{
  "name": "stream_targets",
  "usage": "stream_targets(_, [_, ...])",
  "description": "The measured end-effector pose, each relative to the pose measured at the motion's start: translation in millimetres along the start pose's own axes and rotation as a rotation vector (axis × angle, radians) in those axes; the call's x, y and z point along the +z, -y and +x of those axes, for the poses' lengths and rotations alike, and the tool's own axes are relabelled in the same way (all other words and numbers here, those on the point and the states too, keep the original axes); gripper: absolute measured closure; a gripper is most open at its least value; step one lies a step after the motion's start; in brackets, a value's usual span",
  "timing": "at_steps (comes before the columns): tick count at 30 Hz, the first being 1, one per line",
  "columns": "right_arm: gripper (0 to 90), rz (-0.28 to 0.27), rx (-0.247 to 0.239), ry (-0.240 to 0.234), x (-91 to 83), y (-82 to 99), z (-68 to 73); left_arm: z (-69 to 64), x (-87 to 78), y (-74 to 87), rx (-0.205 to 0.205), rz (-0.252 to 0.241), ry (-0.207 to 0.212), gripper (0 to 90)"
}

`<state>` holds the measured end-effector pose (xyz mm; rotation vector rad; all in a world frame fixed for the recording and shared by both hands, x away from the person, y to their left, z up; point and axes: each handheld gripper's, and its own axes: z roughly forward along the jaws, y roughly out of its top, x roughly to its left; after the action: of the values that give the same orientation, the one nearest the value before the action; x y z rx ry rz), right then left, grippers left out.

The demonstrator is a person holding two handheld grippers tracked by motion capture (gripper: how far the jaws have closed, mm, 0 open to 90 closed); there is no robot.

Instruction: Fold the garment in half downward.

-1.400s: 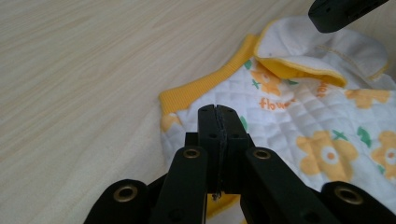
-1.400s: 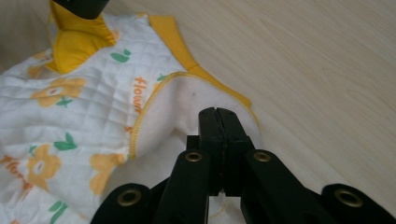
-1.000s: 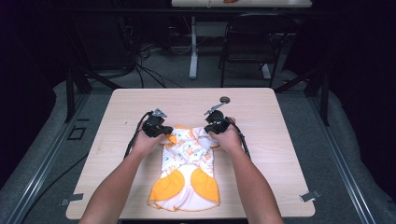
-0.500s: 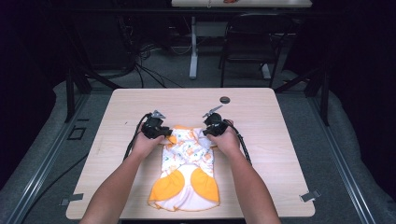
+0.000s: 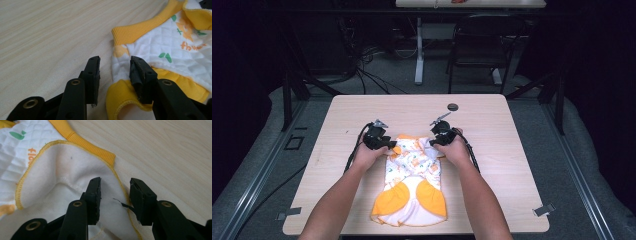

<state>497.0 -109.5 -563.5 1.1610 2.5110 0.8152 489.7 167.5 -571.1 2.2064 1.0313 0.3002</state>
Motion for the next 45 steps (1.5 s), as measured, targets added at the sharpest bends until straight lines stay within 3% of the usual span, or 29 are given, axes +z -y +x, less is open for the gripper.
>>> stream_targets(1, [60.1, 0.021, -0.014, 0.001, -1.2, -0.9, -1.5, -0.4, 2.9, 1.6, -0.013, -0.035, -0.01, 58.9])
stream_targets(5, [60.1, 0.014, 0.006, -0.006, -1.0, 0.4, -2.1, 2.5, 3.3, 2.8, -0.04, -0.035, 0.001, 55.2])
stream_targets(7, [62.2, 0.012, 0.015, -0.011, -0.8, 1.3, -2.7, 2.6, 3.3, 2.7, -0.026, -0.035, 0.015, 58.3])
stream_targets(14, [67.6, 0.0, 0.051, -0.045, -0.5, 3.4, -4.0, 0.7, 3.8, 2.7, -0.033, -0.037, 0.032, 66.7])
stream_targets(15, [70.6, -0.003, 0.047, -0.057, -0.7, 3.9, -3.7, -0.6, 4.0, 2.7, -0.032, -0.035, 0.044, 73.8])
stream_targets(30, [84.4, 0.013, 0.01, -0.084, -2.0, 3.1, 1.2, -6.3, 4.1, 1.8, 0.003, -0.032, 0.026, 81.7])
stream_targets(34, [86.7, -0.02, 0.004, -0.064, -2.0, 6.6, 3.4, -7.8, 4.1, 1.2, 0.006, -0.028, 0.016, 84.1])
stream_targets(35, [87.0, -0.059, 0.039, -0.061, -0.1, 9.2, 5.4, -7.6, 4.1, 0.9, 0.006, -0.027, 0.015, 84.1])
stream_targets(36, [87.1, -0.036, 0.012, -0.071, -2.1, 8.6, 2.8, -7.4, 4.0, 0.8, 0.003, -0.026, 0.016, 84.2])
stream_targets(38, [87.2, -0.056, 0.038, -0.069, -1.0, 9.6, 3.5, -7.4, 3.4, 0.2, -0.001, -0.019, 0.019, 84.6])
stream_targets(39, [87.3, -0.013, -0.001, -0.065, -3.9, 6.8, 3.1, -8.1, 3.1, -0.5, -0.005, -0.02, 0.014, 84.7])
stream_targets(45, [87.5, -0.016, -0.031, -0.044, -10.2, 3.0, 5.3, -9.7, -2.1, -3.3, 0.003, -0.027, 0.006, 85.2])
